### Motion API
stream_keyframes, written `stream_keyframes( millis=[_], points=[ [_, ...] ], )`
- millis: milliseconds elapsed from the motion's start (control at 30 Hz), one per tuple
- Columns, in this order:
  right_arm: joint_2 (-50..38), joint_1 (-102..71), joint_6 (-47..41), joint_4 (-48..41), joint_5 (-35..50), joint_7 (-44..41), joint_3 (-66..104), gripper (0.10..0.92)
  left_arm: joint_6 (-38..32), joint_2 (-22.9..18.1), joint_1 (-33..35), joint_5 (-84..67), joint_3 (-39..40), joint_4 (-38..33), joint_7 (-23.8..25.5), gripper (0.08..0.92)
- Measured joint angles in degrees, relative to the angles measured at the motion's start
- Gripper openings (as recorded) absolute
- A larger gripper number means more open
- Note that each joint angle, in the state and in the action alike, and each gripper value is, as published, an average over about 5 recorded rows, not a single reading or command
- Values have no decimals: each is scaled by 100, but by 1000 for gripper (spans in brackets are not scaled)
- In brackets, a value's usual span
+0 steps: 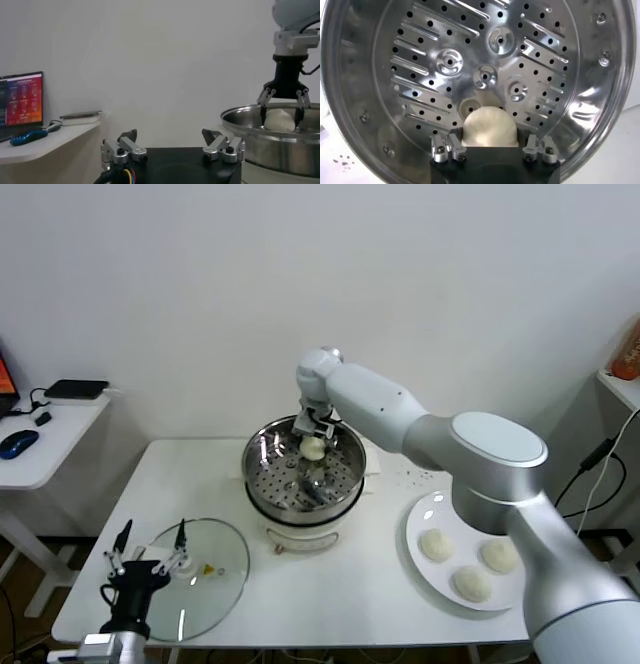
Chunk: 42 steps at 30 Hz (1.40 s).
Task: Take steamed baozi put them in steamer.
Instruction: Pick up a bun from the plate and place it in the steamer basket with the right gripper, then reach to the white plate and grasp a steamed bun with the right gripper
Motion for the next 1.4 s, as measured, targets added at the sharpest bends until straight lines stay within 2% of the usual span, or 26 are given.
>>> stream_keyframes(
  millis=[133, 367, 700, 1000, 1400],
  points=[
    [0, -29, 2, -9, -55, 16, 22, 708, 0, -6, 4, 0, 0, 0, -1, 823],
    [0, -64, 7, -8, -91, 45, 52, 813, -1, -13, 17, 0, -1, 0, -3, 823],
    [-131, 17, -4, 188, 93, -59, 23, 823, -10, -18, 55, -7, -28, -17, -8, 823],
    [-648, 568, -93, 860, 1018, -408, -382, 823, 23, -35, 48, -15, -8, -63, -13, 823],
    [-1738, 1762, -763, 1784, 2827, -770, -1105, 823, 101, -62, -10, 72, 77, -151, -25, 823]
  ],
)
